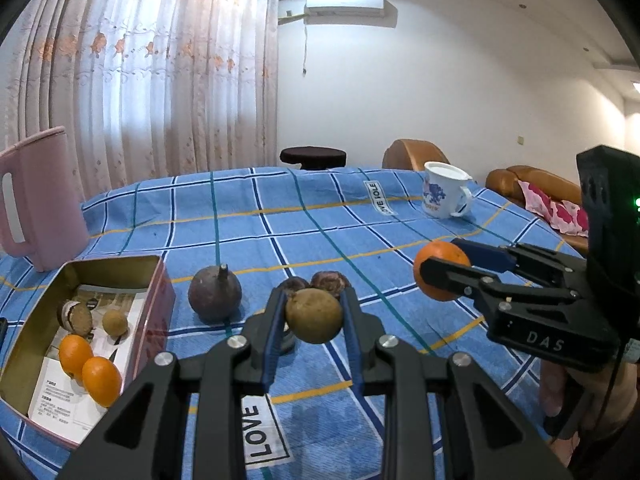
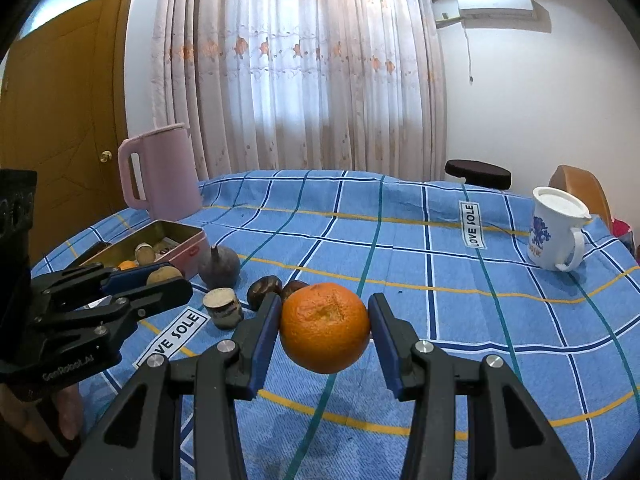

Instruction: Organize fruits

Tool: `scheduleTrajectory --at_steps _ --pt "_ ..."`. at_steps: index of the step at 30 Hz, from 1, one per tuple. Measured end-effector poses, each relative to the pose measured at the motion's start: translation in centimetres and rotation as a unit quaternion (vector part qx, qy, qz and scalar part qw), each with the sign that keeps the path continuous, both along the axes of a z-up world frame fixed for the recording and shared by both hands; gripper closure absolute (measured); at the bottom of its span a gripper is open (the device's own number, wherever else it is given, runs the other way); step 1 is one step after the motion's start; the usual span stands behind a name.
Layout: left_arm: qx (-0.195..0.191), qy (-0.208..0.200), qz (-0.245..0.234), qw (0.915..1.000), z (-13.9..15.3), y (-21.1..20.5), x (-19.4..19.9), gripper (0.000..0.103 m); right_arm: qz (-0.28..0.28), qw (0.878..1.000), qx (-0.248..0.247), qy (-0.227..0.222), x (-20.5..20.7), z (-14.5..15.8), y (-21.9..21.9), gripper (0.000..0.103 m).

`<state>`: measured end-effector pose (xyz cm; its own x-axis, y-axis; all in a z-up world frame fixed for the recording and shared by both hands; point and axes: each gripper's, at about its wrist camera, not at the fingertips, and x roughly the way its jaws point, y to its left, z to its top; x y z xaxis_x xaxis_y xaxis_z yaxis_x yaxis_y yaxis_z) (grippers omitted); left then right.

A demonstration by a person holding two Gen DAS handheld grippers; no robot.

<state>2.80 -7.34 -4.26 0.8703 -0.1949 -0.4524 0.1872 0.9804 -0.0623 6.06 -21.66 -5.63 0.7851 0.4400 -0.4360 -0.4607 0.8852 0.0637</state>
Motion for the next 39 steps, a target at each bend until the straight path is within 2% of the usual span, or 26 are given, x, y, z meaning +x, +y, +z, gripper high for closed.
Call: scheduleTrajectory --at_steps 39 --pt "0.027 -0.061 0.039 0.997 0.9 0.3 -1.3 0.074 -0.001 0.998 0.002 -0.063 -2.1 0.7 -0.4 0.056"
